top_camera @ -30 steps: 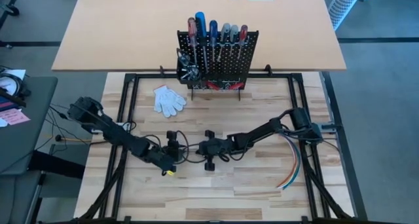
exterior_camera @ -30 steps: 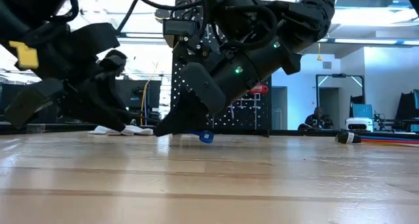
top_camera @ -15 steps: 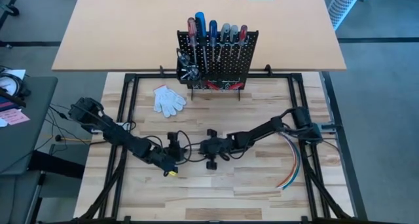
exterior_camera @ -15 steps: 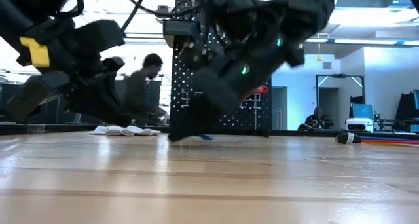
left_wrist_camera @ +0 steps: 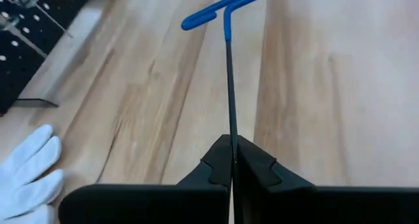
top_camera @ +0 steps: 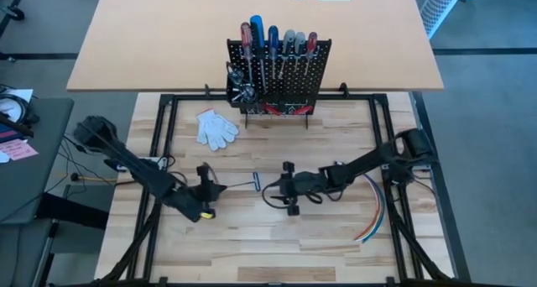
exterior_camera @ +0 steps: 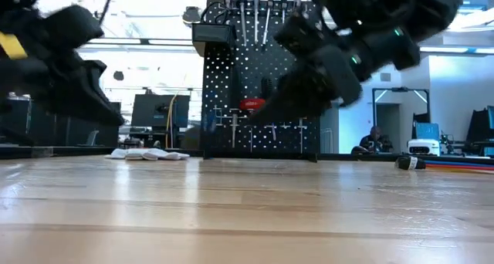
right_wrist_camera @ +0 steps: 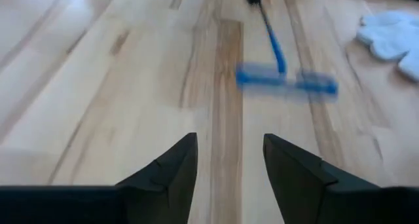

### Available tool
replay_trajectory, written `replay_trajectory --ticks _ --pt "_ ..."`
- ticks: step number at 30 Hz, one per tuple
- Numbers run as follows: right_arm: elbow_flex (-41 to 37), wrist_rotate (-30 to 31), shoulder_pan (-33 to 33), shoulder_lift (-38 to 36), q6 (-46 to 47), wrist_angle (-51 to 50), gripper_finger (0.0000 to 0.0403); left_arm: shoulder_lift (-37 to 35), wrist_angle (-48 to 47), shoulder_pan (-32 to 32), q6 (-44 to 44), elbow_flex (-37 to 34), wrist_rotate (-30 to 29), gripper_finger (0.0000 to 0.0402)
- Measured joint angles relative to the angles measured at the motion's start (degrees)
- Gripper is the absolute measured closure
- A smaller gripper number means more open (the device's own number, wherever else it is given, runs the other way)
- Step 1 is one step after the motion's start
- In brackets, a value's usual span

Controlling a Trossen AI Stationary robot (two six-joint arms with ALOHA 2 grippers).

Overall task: Hang tools onto peg board
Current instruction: Hang the blue pick tool on the peg board

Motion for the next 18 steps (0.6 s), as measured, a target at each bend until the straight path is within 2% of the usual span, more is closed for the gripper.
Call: replay_trajectory --ticks 4,10,13,18 --pt "-2.99 0.04 0.3 0.09 -0.27 6.32 0.022 -10.08 11.36 -1.62 3.04 -7.29 1.09 0.0401" --pt "0.21 0.05 0.33 -0.04 -8.71 12.07 0.022 -21.43 26.5 -1.75 8.71 -15.48 11.67 0.0401" --pt "3.36 0.06 0.35 -0.11 -14.45 12.33 0.022 -25.16 26.98 -1.86 9.8 -16.38 15.12 0.0401" --pt "8.24 0.04 0.33 -0.12 -19.62 10.81 0.022 -27.68 27.08 -2.83 11.71 -16.38 15.8 0.0401"
